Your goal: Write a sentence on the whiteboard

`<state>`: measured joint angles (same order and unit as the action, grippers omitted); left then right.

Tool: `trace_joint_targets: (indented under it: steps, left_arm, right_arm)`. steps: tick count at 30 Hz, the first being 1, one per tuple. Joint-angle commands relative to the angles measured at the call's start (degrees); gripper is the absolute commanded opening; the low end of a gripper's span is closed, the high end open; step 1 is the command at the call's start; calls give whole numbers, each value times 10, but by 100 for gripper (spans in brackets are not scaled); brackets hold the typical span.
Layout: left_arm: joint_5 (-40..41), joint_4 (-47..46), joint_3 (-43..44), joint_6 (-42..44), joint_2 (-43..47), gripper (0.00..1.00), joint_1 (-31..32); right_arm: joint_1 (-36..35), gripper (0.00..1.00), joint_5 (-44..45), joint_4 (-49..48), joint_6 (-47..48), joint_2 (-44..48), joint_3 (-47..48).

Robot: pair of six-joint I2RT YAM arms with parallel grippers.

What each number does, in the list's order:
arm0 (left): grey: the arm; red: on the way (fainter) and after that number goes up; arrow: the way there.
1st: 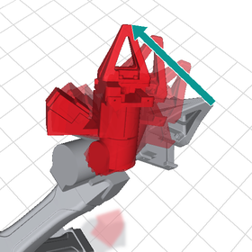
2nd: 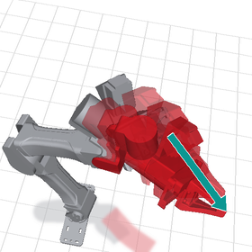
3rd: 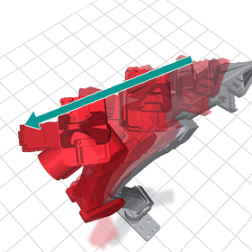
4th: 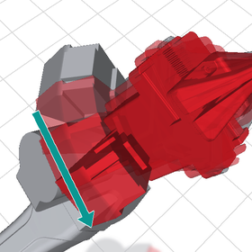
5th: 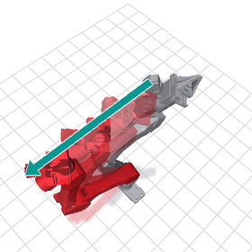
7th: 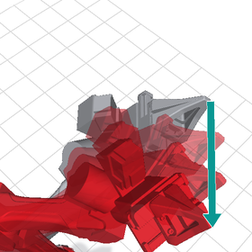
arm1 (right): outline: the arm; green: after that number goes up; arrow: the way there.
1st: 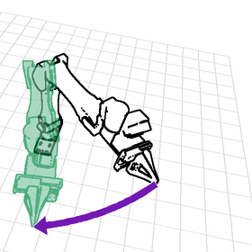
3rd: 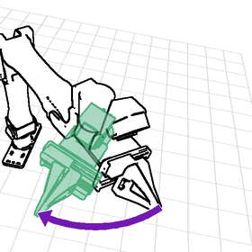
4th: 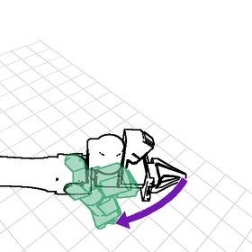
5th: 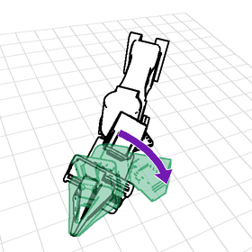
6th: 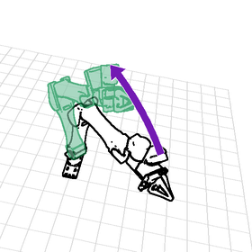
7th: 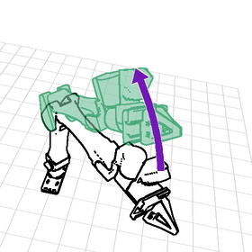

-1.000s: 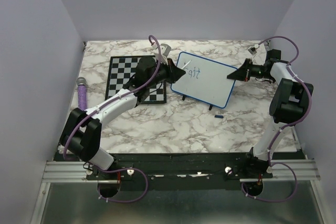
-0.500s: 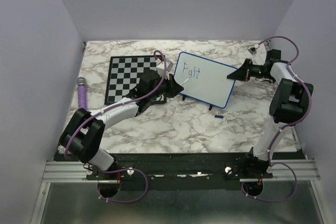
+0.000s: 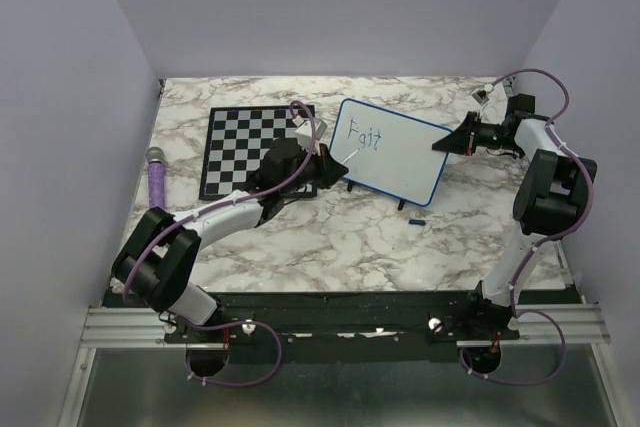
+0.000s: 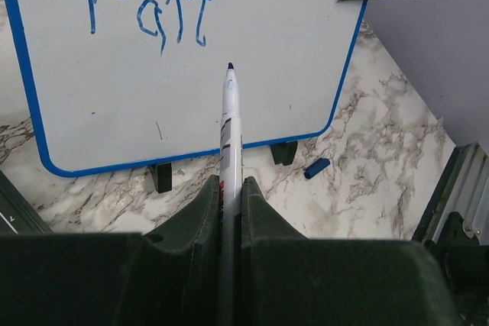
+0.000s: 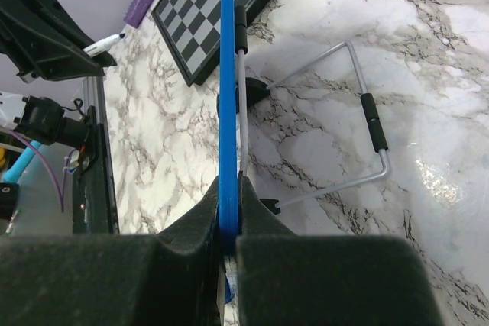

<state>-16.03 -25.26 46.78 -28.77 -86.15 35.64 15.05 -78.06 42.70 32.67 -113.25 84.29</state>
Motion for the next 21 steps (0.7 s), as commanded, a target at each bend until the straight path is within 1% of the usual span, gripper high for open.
trace_joint_targets:
  steps: [1,8,11,21]
  left_arm:
    - [14,-29,-5,-1,5,0,7]
    - [23,-30,5,-3,-6,0,15]
    - [33,-16,25,4,-23,0,25]
    - [73,34,133,19,-114,0,49]
  right_arm:
    - [-3,1,21,-9,30,6,17]
    - [-3,1,21,-9,31,6,16]
    - [-3,1,21,-9,30,6,16]
    - [-3,1,21,-9,30,8,15]
